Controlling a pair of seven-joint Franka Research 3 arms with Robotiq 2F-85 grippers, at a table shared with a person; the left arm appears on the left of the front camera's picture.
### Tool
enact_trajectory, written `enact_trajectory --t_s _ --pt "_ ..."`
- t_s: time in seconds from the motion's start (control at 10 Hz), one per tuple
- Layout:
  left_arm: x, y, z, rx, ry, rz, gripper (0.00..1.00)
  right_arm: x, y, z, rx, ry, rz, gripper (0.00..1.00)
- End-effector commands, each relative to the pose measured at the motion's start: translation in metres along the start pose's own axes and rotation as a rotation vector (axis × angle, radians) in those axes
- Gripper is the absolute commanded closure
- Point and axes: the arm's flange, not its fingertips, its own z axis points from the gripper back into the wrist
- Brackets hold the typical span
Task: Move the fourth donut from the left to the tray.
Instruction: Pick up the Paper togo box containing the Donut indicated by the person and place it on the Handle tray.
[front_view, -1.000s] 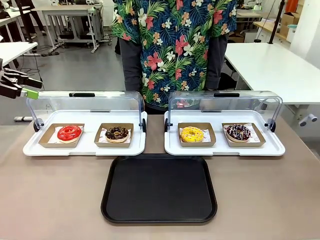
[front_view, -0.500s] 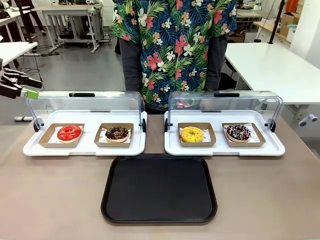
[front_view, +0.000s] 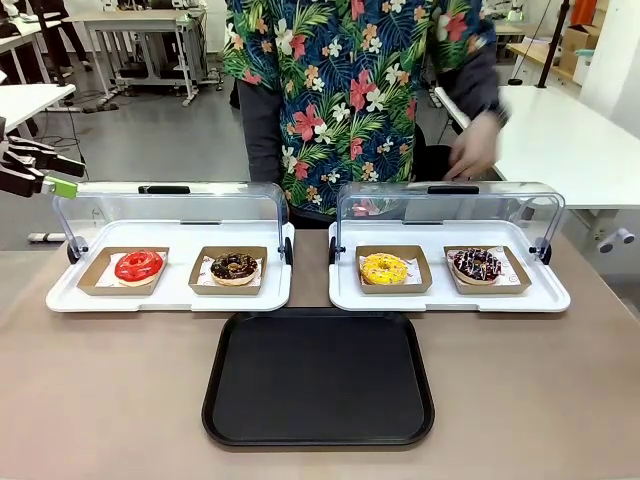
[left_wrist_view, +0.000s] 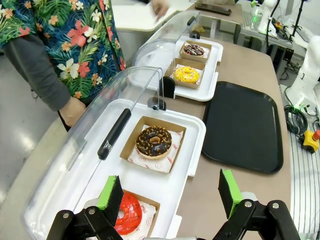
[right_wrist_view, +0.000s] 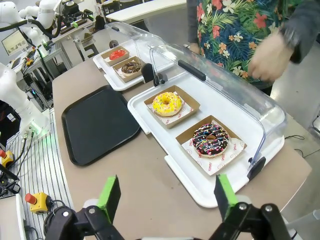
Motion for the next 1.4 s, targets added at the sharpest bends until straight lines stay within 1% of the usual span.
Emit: enact_trajectory --t_s 0.0,1.3 --pt "0.0021 0.0007 0.0013 -0.004 0.005 -0.004 0.00 0.0025 -0.0009 -0.0006 0.000 -0.023 -0.001 0.00" --pt "0.0021 0.0007 0.0013 -0.004 0.005 -0.004 0.00 0.0025 -0.0009 -0.0006 0.000 -0.023 -0.001 0.00"
